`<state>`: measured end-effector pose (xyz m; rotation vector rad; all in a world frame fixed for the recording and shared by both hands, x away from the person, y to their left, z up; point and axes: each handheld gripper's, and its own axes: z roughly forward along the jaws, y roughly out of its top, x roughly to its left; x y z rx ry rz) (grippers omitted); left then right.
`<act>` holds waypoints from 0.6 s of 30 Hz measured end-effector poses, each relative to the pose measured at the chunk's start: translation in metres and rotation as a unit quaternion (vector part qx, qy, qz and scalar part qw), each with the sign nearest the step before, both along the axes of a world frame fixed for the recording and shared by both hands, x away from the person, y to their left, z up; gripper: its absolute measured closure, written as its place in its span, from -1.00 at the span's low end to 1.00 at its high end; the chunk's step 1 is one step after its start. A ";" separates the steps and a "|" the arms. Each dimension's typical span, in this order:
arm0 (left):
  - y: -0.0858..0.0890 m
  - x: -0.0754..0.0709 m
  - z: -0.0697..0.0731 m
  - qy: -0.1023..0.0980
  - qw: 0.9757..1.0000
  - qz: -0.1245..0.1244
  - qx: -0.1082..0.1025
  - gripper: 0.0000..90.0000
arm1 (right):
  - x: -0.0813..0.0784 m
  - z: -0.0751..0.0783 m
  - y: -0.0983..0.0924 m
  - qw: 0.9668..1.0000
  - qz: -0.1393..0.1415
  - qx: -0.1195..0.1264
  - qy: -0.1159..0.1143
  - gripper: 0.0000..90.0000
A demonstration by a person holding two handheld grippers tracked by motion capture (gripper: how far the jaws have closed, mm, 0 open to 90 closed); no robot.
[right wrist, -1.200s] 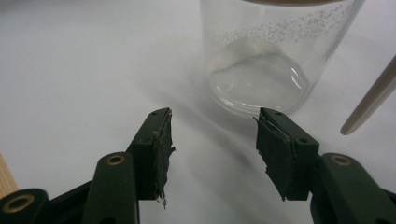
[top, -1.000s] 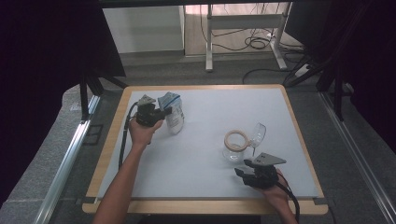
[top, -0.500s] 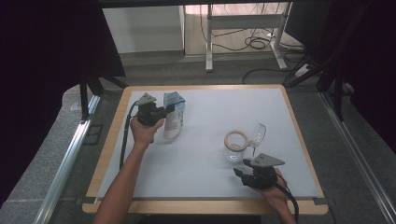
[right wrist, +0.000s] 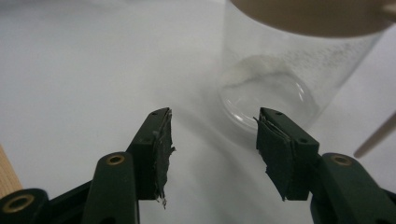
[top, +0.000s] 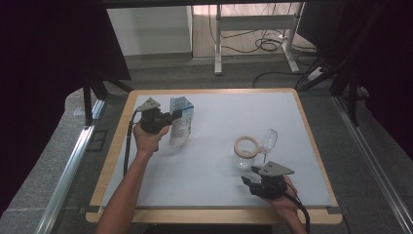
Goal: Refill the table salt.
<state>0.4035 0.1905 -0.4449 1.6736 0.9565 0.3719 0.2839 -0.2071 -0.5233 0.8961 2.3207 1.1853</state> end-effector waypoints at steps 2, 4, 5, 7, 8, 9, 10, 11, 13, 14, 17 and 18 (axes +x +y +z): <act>-0.001 -0.002 0.000 0.001 1.000 -0.005 -0.003 0.99 | -0.002 0.001 0.003 1.000 0.005 0.003 -0.005 -0.01; -0.002 -0.005 0.000 0.000 1.000 -0.008 -0.002 0.99 | -0.003 0.002 0.006 1.000 0.011 0.005 -0.008 -0.02; -0.003 -0.006 0.000 0.000 1.000 -0.009 -0.003 0.99 | -0.004 0.001 0.007 1.000 0.013 0.009 -0.008 -0.03; -0.004 -0.008 0.000 0.000 1.000 -0.013 -0.003 0.99 | -0.004 0.001 0.009 1.000 0.014 0.016 -0.006 -0.06; -0.005 -0.010 0.000 -0.001 1.000 -0.013 -0.002 0.99 | -0.004 0.001 0.009 1.000 0.015 0.018 -0.003 -0.07; -0.006 -0.011 -0.001 -0.001 1.000 -0.015 -0.001 0.99 | -0.004 0.001 0.010 1.000 0.015 0.020 -0.003 -0.08; -0.007 -0.012 -0.001 0.000 1.000 -0.017 -0.002 0.99 | -0.004 0.000 0.011 1.000 0.016 0.024 -0.002 -0.09; -0.007 -0.013 -0.001 0.000 1.000 -0.018 -0.002 0.99 | -0.005 0.000 0.012 1.000 0.017 0.025 -0.002 -0.09; -0.008 -0.015 -0.002 0.001 1.000 -0.022 -0.006 0.99 | -0.005 0.000 0.014 0.999 0.018 0.026 -0.003 -0.10; -0.009 -0.016 -0.002 0.000 1.000 -0.023 -0.005 0.99 | -0.006 0.000 0.014 0.999 0.018 0.027 -0.004 -0.10; -0.012 -0.019 0.000 0.001 1.000 -0.028 -0.008 0.99 | -0.007 -0.001 0.018 0.999 0.020 0.028 -0.007 -0.13; -0.013 -0.020 0.000 0.001 0.999 -0.031 -0.009 0.99 | -0.007 -0.001 0.020 0.999 0.020 0.027 -0.009 -0.13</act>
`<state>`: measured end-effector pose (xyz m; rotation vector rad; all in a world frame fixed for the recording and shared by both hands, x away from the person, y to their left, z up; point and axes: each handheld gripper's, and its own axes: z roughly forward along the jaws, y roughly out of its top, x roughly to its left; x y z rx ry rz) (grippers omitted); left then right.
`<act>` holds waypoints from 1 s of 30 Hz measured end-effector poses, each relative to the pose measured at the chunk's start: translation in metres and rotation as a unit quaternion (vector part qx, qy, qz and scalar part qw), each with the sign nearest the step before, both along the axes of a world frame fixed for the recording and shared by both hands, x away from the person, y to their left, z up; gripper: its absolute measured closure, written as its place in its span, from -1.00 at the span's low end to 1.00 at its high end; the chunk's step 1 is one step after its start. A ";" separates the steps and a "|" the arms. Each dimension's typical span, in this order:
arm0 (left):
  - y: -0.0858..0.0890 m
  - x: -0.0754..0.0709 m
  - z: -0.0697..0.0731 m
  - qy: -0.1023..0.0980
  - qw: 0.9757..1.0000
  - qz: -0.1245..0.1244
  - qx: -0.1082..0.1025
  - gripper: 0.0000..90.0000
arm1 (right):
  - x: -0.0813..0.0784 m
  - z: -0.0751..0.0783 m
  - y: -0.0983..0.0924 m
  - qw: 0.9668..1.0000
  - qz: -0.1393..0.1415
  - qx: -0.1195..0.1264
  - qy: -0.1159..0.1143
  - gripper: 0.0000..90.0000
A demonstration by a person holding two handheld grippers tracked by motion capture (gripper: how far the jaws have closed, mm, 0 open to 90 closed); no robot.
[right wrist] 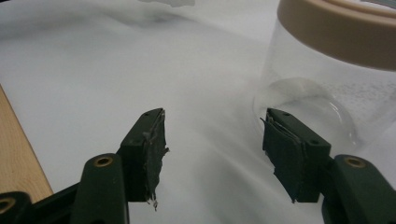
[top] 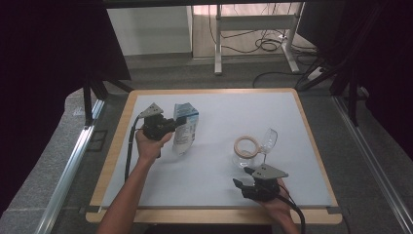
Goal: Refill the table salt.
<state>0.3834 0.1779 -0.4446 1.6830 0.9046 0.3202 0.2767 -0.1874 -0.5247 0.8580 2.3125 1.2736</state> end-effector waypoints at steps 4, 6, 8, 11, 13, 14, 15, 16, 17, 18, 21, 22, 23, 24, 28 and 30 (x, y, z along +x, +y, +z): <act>-0.003 -0.004 0.002 -0.006 1.000 -0.003 -0.003 0.99 | -0.001 -0.001 0.007 1.000 0.006 -0.003 -0.002 -0.14; -0.005 -0.006 0.003 -0.006 1.000 -0.004 -0.006 0.99 | -0.001 -0.001 0.011 1.000 0.008 -0.006 -0.002 -0.14; -0.007 -0.008 0.003 -0.007 1.000 -0.008 -0.009 0.99 | -0.001 -0.001 0.014 1.000 0.007 -0.009 -0.003 -0.15; -0.011 -0.011 0.004 -0.010 1.000 -0.015 -0.005 0.99 | 0.000 -0.001 0.019 1.000 0.010 -0.010 -0.002 -0.15; -0.014 -0.013 0.005 -0.010 1.000 -0.019 -0.007 0.99 | 0.000 -0.001 0.022 1.000 0.008 -0.011 -0.002 -0.15; -0.014 -0.013 0.006 -0.011 1.000 -0.021 -0.007 0.99 | 0.001 -0.001 0.023 1.000 0.007 -0.013 -0.002 -0.15; -0.016 -0.014 0.007 -0.012 1.000 -0.024 -0.007 0.99 | 0.001 -0.001 0.025 1.000 0.005 -0.015 -0.003 -0.15; -0.017 -0.015 0.008 -0.014 1.000 -0.027 -0.007 0.99 | 0.001 -0.002 0.025 1.000 0.004 -0.016 -0.003 -0.15; -0.018 -0.016 0.008 -0.013 0.999 -0.029 -0.011 0.99 | 0.001 -0.002 0.026 1.000 0.002 -0.016 -0.003 -0.15; -0.019 -0.016 0.009 -0.015 0.999 -0.033 -0.010 0.99 | 0.002 -0.002 0.027 1.000 0.001 -0.015 -0.002 -0.15; -0.023 -0.018 0.012 -0.018 0.999 -0.037 -0.008 0.99 | 0.002 -0.002 0.028 1.000 -0.003 -0.013 -0.002 -0.15; -0.024 -0.018 0.012 -0.019 0.999 -0.036 -0.009 0.99 | 0.003 -0.002 0.029 1.000 -0.003 -0.013 -0.002 -0.15; -0.025 -0.019 0.013 -0.020 0.999 -0.037 -0.007 0.99 | 0.003 -0.002 0.030 1.000 -0.003 -0.014 -0.003 -0.15; -0.026 -0.019 0.013 -0.019 0.999 -0.039 -0.008 0.99 | 0.004 -0.002 0.030 1.000 -0.004 -0.019 -0.004 -0.15; -0.030 -0.019 0.012 -0.018 0.999 -0.044 -0.008 0.99 | 0.005 0.000 0.034 1.000 -0.007 -0.015 -0.003 -0.15; -0.032 -0.020 0.012 -0.018 0.999 -0.046 -0.008 0.99 | 0.006 0.000 0.035 1.000 -0.007 -0.014 -0.005 -0.15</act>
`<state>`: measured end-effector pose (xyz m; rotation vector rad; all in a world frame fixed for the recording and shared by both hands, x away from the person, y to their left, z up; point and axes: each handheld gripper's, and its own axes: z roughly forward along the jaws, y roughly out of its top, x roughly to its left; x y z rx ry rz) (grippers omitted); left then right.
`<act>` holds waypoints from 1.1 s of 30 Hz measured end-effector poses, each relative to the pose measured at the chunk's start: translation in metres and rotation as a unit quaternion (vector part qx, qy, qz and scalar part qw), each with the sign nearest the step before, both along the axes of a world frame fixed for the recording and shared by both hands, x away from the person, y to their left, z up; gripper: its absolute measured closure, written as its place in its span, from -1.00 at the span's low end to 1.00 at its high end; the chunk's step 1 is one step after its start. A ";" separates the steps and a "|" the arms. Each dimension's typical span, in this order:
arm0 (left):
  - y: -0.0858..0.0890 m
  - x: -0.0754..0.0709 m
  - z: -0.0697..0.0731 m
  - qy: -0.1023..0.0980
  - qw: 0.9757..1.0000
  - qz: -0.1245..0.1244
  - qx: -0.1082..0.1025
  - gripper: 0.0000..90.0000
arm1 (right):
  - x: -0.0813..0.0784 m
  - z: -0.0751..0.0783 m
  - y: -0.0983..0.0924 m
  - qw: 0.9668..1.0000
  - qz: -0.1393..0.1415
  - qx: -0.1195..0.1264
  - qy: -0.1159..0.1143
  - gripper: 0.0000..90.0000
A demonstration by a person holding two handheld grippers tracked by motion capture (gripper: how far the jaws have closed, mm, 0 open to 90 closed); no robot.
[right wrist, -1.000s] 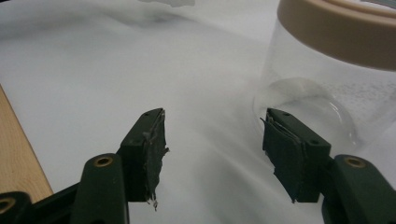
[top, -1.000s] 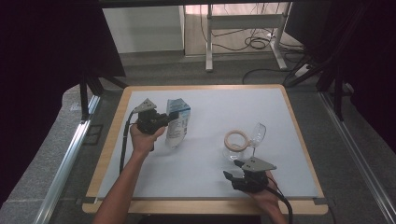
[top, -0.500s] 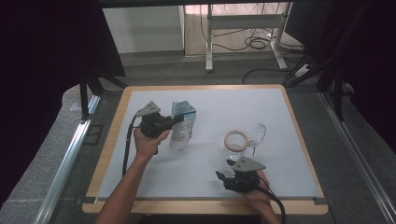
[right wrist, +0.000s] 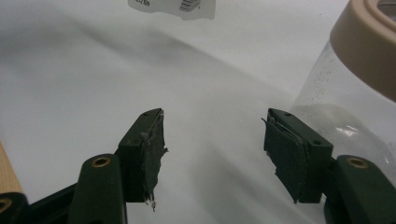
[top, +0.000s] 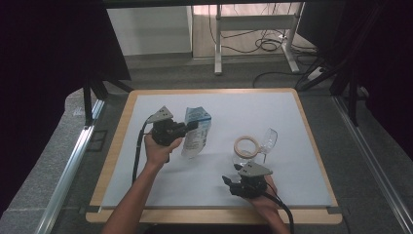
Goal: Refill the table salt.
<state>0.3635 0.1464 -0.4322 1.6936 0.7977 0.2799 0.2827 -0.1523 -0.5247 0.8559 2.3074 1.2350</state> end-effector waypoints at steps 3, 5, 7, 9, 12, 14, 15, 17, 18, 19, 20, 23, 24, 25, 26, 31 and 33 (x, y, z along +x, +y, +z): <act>-0.002 -0.001 0.001 -0.001 1.000 -0.003 0.003 0.99 | 0.000 0.000 0.002 1.000 0.001 0.000 0.001 -0.15; -0.004 -0.002 0.002 -0.002 1.000 -0.006 0.005 0.99 | 0.001 -0.001 0.004 1.000 0.001 -0.002 0.003 -0.15; -0.005 -0.004 0.002 -0.003 1.000 -0.008 0.003 0.99 | 0.001 -0.001 0.005 1.000 0.000 -0.002 0.004 -0.15; -0.006 -0.005 0.003 -0.004 1.000 -0.010 0.002 0.99 | 0.002 -0.001 0.007 1.000 0.002 0.000 0.004 -0.15; -0.008 -0.005 0.004 -0.006 1.000 -0.012 0.001 0.99 | 0.003 -0.002 0.009 1.000 0.005 -0.002 0.004 -0.17; -0.008 -0.005 0.004 -0.006 1.000 -0.014 0.002 0.99 | 0.004 -0.002 0.010 1.000 0.007 -0.002 0.003 -0.17; -0.009 -0.005 0.003 -0.004 1.000 -0.014 0.001 0.99 | 0.004 -0.002 0.010 1.000 0.006 -0.003 0.005 -0.18; -0.010 -0.005 0.003 -0.004 1.000 -0.015 0.001 0.99 | 0.005 -0.003 0.011 1.000 0.005 -0.005 0.006 -0.18; -0.011 -0.005 0.003 -0.004 1.000 -0.015 0.002 0.99 | 0.005 -0.003 0.011 1.000 0.006 -0.004 0.007 -0.18; -0.012 -0.005 0.003 -0.004 1.000 -0.016 0.002 0.99 | 0.005 -0.003 0.011 1.000 0.006 -0.004 0.007 -0.18; -0.012 -0.006 0.002 -0.004 1.000 -0.016 0.002 0.99 | 0.005 -0.003 0.011 1.000 0.005 -0.004 0.008 -0.18; -0.014 -0.006 0.002 -0.003 1.000 -0.019 0.001 0.99 | 0.005 -0.003 0.011 1.000 0.007 -0.004 0.007 -0.18; -0.014 -0.006 0.002 -0.001 1.000 -0.022 -0.001 0.99 | 0.005 -0.003 0.011 1.000 0.008 -0.003 0.006 -0.18; -0.015 -0.006 0.002 -0.001 1.000 -0.023 -0.002 0.99 | 0.005 -0.003 0.012 1.000 0.008 -0.003 0.006 -0.18; -0.015 -0.006 0.002 -0.001 1.000 -0.023 -0.003 0.99 | 0.005 -0.003 0.012 1.000 0.009 -0.003 0.007 -0.19; -0.019 -0.010 0.004 -0.005 1.000 -0.027 0.003 0.99 | 0.006 -0.004 0.013 1.000 0.007 -0.009 0.006 -0.19; -0.020 -0.011 0.004 -0.006 1.000 -0.027 0.002 0.99 | 0.007 -0.005 0.014 1.000 0.007 -0.007 0.007 -0.19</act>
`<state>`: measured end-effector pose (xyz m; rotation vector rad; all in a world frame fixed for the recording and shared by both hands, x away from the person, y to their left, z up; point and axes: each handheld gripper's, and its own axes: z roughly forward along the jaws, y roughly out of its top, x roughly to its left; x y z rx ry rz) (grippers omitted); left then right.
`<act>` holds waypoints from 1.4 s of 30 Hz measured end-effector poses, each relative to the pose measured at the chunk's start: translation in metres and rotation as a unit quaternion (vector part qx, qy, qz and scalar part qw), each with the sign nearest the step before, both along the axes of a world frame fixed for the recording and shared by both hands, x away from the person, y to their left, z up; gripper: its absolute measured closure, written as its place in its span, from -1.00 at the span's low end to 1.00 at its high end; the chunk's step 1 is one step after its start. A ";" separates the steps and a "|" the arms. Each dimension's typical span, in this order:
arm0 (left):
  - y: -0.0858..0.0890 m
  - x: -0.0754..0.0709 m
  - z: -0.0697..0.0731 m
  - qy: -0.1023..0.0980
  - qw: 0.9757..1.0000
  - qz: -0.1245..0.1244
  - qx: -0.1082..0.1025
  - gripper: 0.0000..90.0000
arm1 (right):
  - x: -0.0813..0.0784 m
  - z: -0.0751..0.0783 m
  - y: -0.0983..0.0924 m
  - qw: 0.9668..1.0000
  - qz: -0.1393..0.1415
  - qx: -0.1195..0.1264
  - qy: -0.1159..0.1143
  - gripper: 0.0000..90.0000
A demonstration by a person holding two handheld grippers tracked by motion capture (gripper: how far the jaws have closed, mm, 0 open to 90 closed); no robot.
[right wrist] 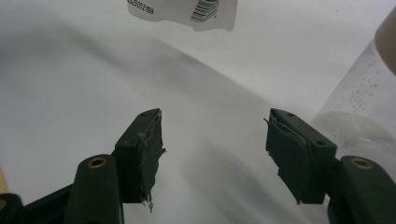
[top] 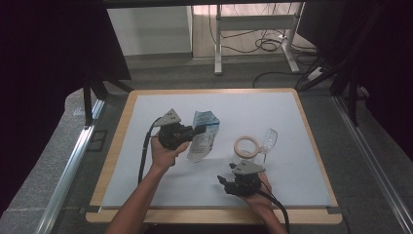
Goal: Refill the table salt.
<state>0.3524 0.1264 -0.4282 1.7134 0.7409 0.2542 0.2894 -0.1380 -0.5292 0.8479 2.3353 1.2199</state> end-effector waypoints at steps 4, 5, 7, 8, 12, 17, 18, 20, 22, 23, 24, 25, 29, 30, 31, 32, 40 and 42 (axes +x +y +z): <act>-0.002 -0.002 0.000 0.001 1.000 -0.006 -0.004 0.99 | 0.000 0.000 0.003 1.000 -0.003 -0.003 -0.003 -0.20; -0.003 -0.003 0.000 0.001 1.000 -0.007 -0.004 0.99 | 0.000 0.000 0.003 1.000 -0.002 -0.003 -0.003 -0.20; -0.004 -0.004 0.001 0.001 1.000 -0.010 -0.006 0.99 | 0.000 0.000 0.005 1.000 -0.002 -0.004 -0.004 -0.20; -0.004 -0.004 0.002 0.001 1.000 -0.011 -0.007 0.99 | 0.000 0.000 0.006 1.000 -0.004 -0.007 -0.005 -0.20; -0.007 -0.007 0.003 0.000 1.000 -0.015 -0.004 0.99 | 0.001 0.001 0.009 1.000 0.000 -0.015 -0.011 -0.20; -0.009 -0.008 0.004 -0.001 1.000 -0.017 -0.006 0.99 | 0.002 0.001 0.011 1.000 -0.004 -0.010 -0.010 -0.20; -0.009 -0.009 0.004 -0.001 1.000 -0.019 -0.006 0.99 | 0.002 0.000 0.012 1.000 -0.004 -0.014 -0.009 -0.20; -0.011 -0.010 0.005 -0.002 1.000 -0.021 -0.006 0.99 | 0.003 -0.001 0.014 1.000 -0.003 -0.017 -0.009 -0.20; -0.012 -0.011 0.007 -0.003 1.000 -0.025 -0.007 0.99 | 0.003 -0.002 0.017 1.000 -0.006 -0.023 -0.012 -0.20; -0.013 -0.012 0.007 -0.004 1.000 -0.025 -0.007 0.99 | 0.004 -0.002 0.019 1.000 -0.007 -0.025 -0.014 -0.20; -0.013 -0.013 0.008 -0.004 1.000 -0.026 -0.009 0.99 | 0.004 -0.001 0.020 1.000 -0.009 -0.025 -0.016 -0.20; -0.014 -0.013 0.008 -0.004 1.000 -0.029 -0.011 0.99 | 0.004 -0.001 0.021 0.999 -0.012 -0.026 -0.017 -0.20; -0.018 -0.017 0.010 -0.005 0.999 -0.036 -0.013 0.99 | 0.007 -0.001 0.025 0.999 -0.020 -0.027 -0.019 -0.20; -0.019 -0.018 0.010 -0.005 0.999 -0.038 -0.014 0.99 | 0.007 -0.002 0.026 0.999 -0.022 -0.028 -0.019 -0.20; -0.020 -0.019 0.010 -0.006 0.999 -0.040 -0.014 0.99 | 0.008 -0.002 0.027 0.999 -0.023 -0.031 -0.021 -0.20; -0.022 -0.020 0.011 -0.005 0.999 -0.041 -0.016 0.99 | 0.009 -0.003 0.029 0.999 -0.026 -0.035 -0.024 -0.20; -0.025 -0.024 0.012 -0.002 0.998 -0.059 -0.023 0.99 | 0.015 -0.003 0.036 0.998 -0.041 -0.037 -0.033 -0.22; -0.026 -0.025 0.012 -0.002 0.998 -0.059 -0.022 0.99 | 0.016 -0.002 0.036 0.998 -0.042 -0.032 -0.037 -0.22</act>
